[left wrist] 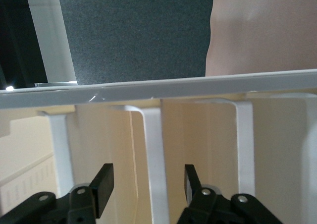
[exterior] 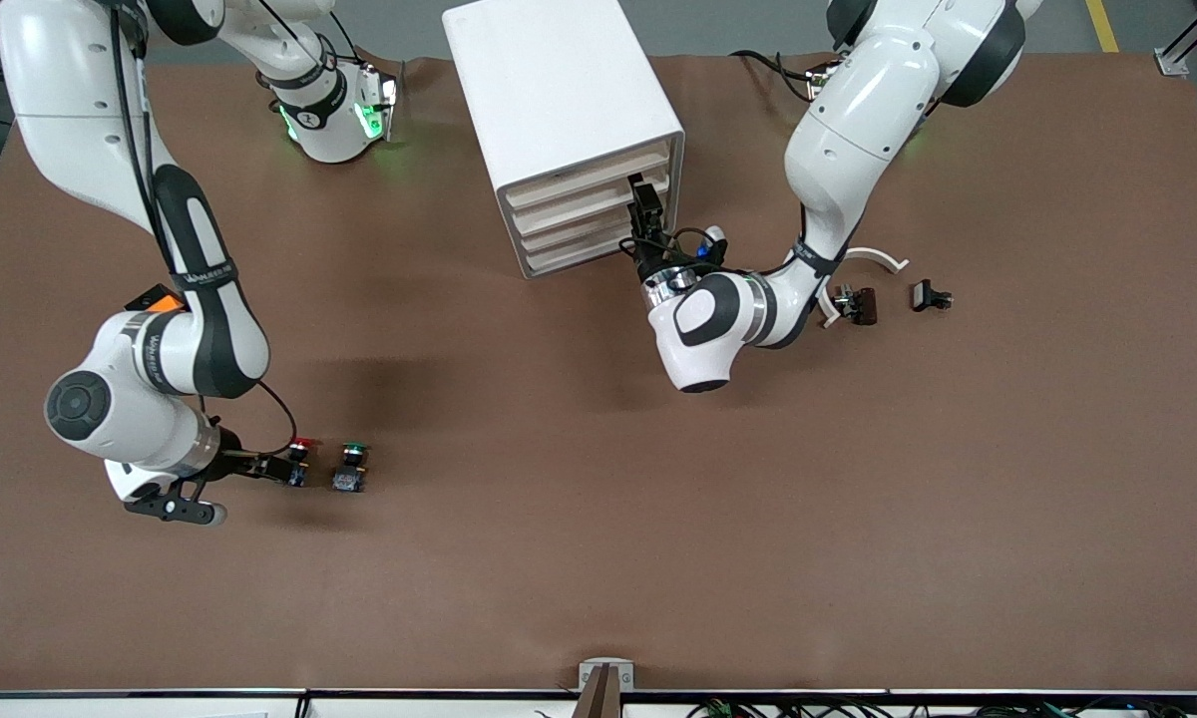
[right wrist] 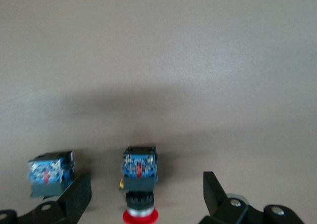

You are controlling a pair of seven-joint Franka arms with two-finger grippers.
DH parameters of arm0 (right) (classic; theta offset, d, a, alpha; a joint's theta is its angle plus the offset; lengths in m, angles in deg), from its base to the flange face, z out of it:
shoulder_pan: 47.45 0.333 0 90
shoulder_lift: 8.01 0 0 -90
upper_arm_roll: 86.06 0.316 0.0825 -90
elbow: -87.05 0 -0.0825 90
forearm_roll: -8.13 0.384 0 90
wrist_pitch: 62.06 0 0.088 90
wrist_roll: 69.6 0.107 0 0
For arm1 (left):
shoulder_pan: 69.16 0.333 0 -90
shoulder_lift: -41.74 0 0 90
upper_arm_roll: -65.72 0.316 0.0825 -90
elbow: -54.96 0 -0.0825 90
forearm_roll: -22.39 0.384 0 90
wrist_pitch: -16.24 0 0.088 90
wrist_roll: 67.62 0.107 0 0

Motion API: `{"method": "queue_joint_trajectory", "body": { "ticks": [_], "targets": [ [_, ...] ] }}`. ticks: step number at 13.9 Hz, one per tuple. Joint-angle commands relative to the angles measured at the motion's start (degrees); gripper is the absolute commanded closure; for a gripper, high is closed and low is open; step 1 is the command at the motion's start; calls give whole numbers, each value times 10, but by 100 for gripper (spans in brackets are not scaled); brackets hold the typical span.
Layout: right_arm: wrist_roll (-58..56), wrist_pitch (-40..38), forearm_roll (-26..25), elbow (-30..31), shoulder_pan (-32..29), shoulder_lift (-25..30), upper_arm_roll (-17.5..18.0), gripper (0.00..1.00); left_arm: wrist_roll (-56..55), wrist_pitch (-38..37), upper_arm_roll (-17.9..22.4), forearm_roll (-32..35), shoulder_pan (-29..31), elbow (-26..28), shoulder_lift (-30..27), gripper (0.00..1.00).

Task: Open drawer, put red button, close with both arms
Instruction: 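Grasp the red push button with the right gripper and lift it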

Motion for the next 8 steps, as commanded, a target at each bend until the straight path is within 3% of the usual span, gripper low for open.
{"method": "queue_joint_trajectory", "body": {
  "ticks": [1,4,8],
  "targets": [
    [5,22,25,-3,13,-15,-2,0,0,11,2,-1,-2,17,-2,62],
    [5,48,26,14,14,-21,-2,0,4,8,1,-1,-4,23,-4,91],
    [5,76,26,41,17,-24,-2,0,5,7,1,-1,0,23,-4,94]
  ]
}}
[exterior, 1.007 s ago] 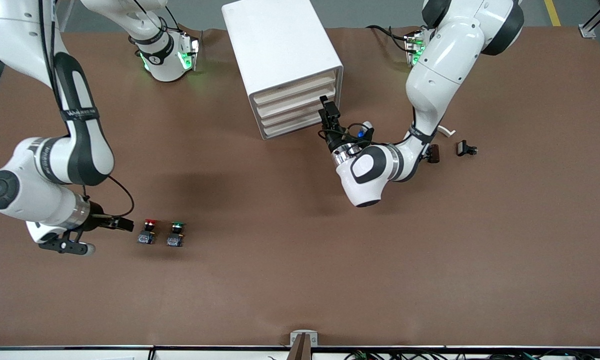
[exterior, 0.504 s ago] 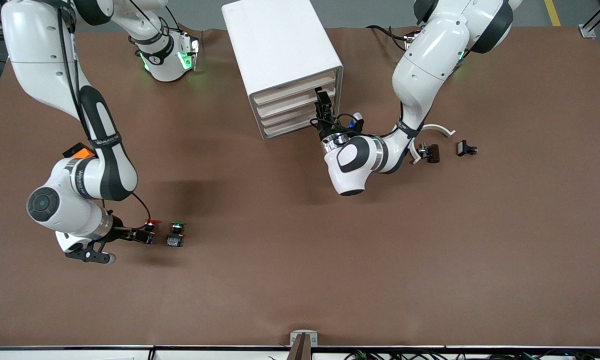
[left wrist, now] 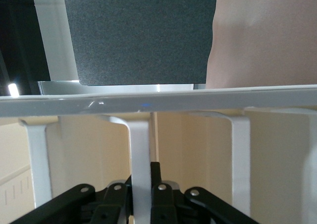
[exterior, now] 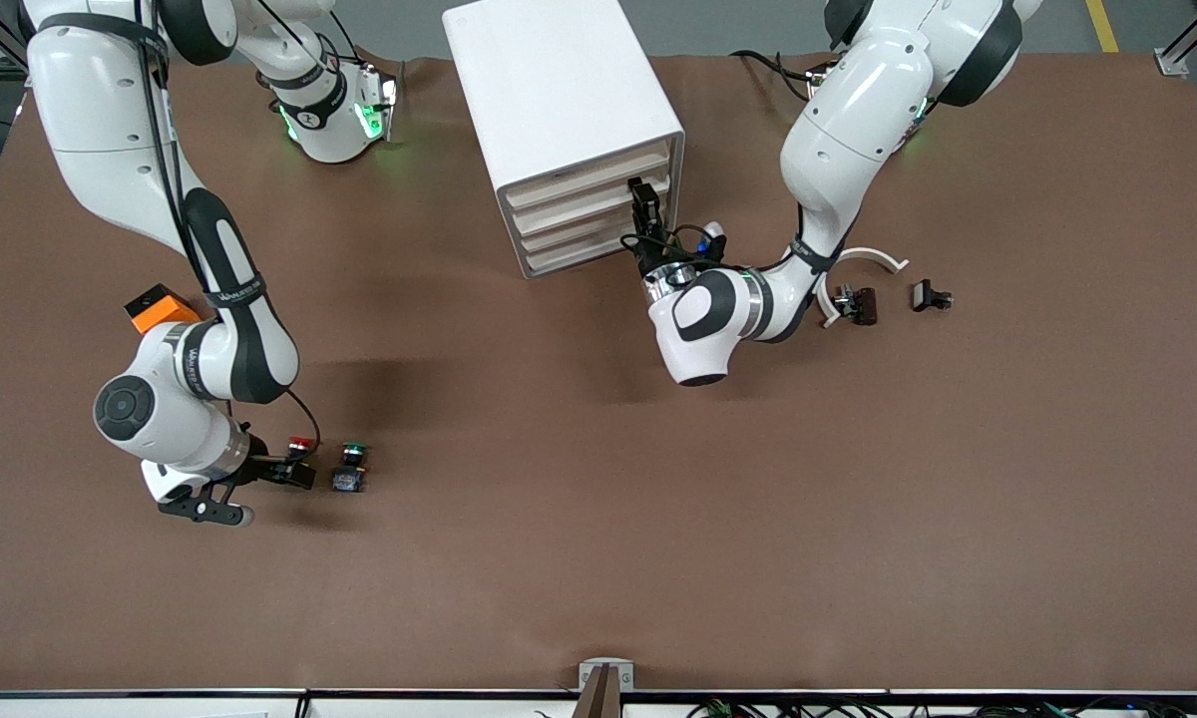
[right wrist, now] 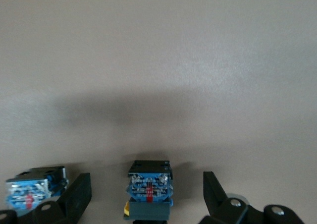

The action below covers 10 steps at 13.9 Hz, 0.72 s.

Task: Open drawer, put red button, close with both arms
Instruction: 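Grasp the red push button with the right gripper and lift it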

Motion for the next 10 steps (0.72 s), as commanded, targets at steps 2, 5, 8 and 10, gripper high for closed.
{"method": "queue_joint_trajectory", "body": {
  "ticks": [2,5,8,10],
  "targets": [
    [4,11,13,21,6,2,-2,0,4,4,2,-1,5,3,-4,94],
    [4,11,13,27,6,3,-2,0,4,4,7,-1,18,-5,-3,92],
    [3,11,12,26,6,3,-2,28,4,5,8,-3,47,-10,-4,90],
    [4,6,12,24,7,4,-2,100,0,6,8,-4,69,-24,-3,89]
  ]
}}
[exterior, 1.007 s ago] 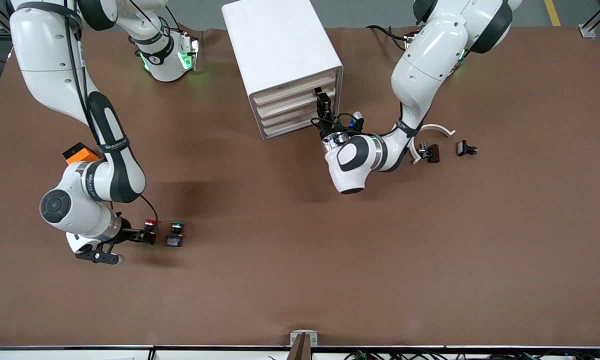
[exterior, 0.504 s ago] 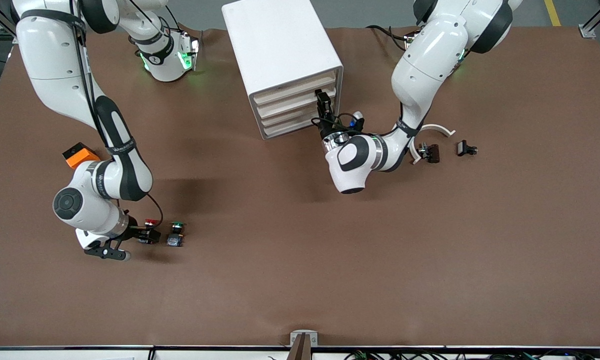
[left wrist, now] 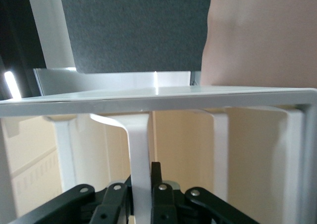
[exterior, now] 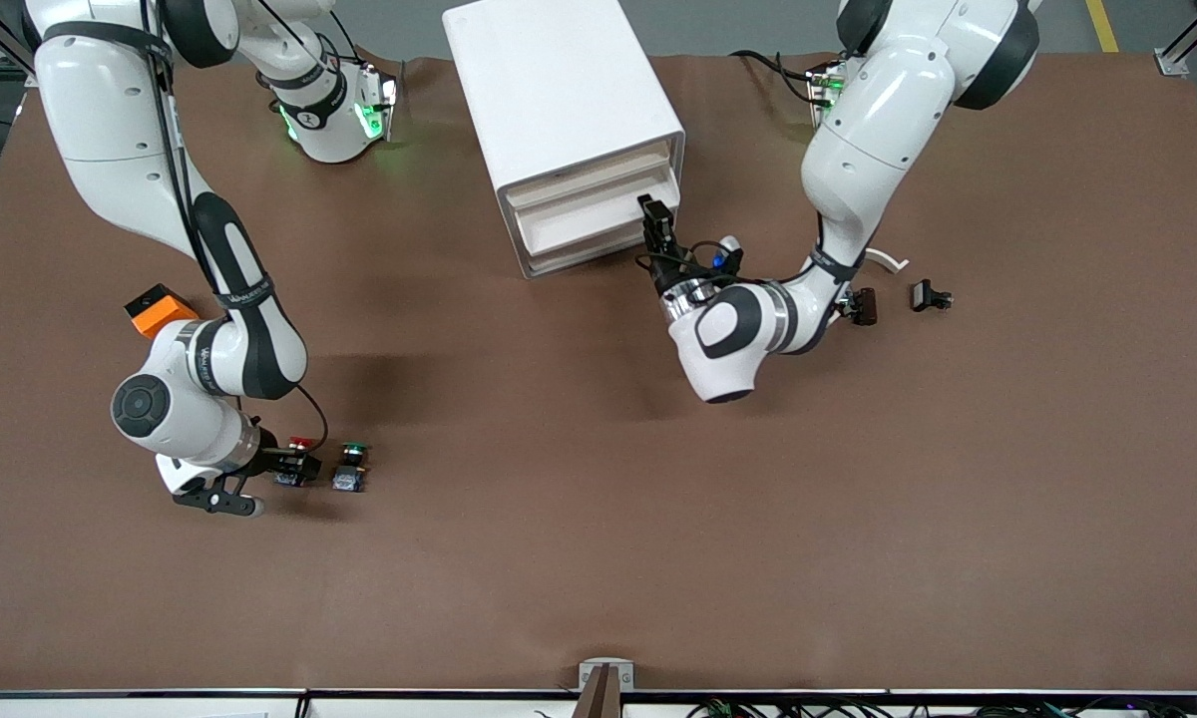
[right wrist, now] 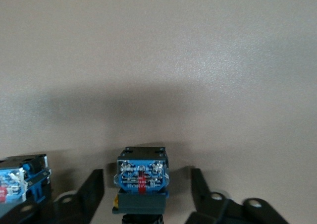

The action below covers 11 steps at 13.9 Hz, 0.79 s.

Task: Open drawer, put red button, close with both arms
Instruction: 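Grasp the red push button with the right gripper and lift it, then carry the red button over the drawer while the left gripper releases it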

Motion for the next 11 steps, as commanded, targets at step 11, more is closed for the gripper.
{"method": "queue_joint_trajectory", "body": {
  "ticks": [11],
  "targets": [
    [204,-145,12,-20,75,98,-2,100,-3,17,2,-8,81,-48,-2,86]
  ]
}}
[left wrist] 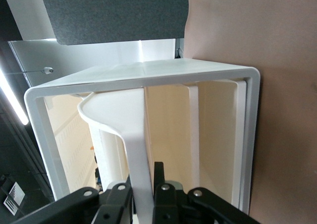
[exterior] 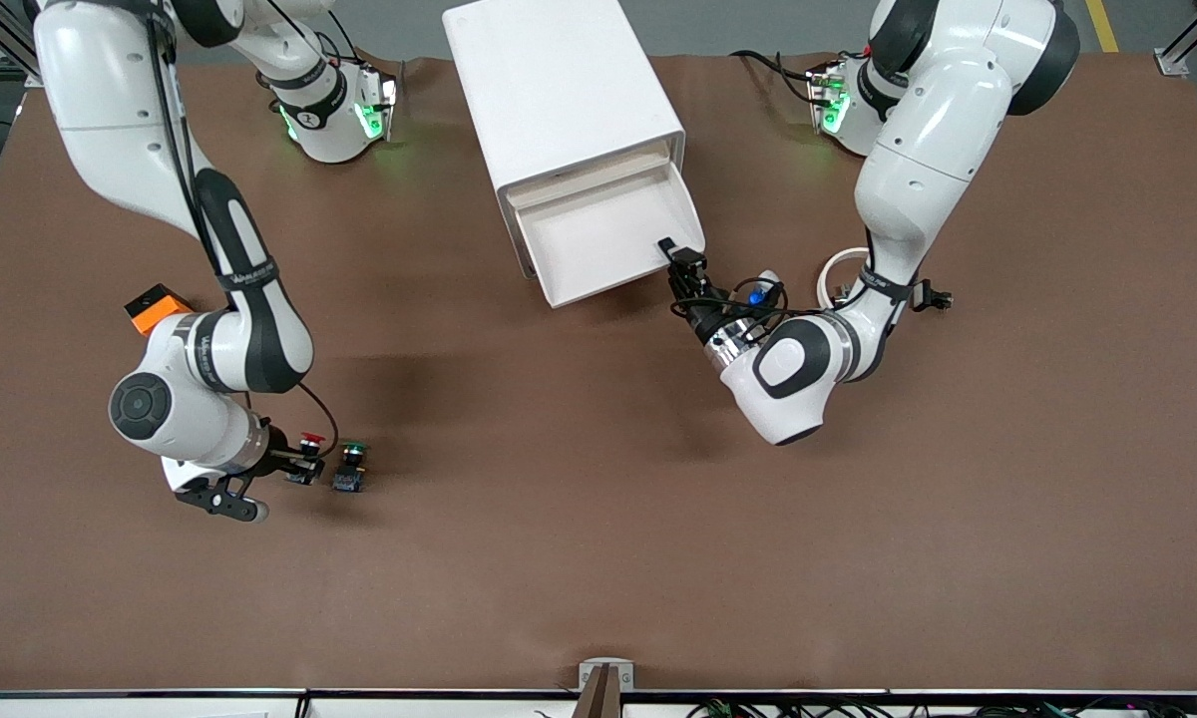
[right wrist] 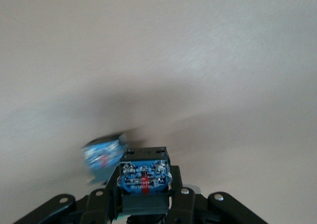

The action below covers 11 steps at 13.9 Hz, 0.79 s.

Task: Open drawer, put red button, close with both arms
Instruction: 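Carry the red button over the drawer while the left gripper releases it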

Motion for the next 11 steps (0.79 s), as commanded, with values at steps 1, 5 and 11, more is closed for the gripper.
{"method": "queue_joint_trajectory", "body": {
  "ticks": [1,5,11],
  "targets": [
    [96,-63,9,12,47,62,-4,100,-2,5,0,-8,13,-9,-2,86],
    [257,-148,9,12,129,144,-4,100,-2,10,0,-8,22,-9,-2,81],
    [489,-276,8,-78,255,182,-4,100,2,10,0,-8,22,-9,-5,0]
  ]
}}
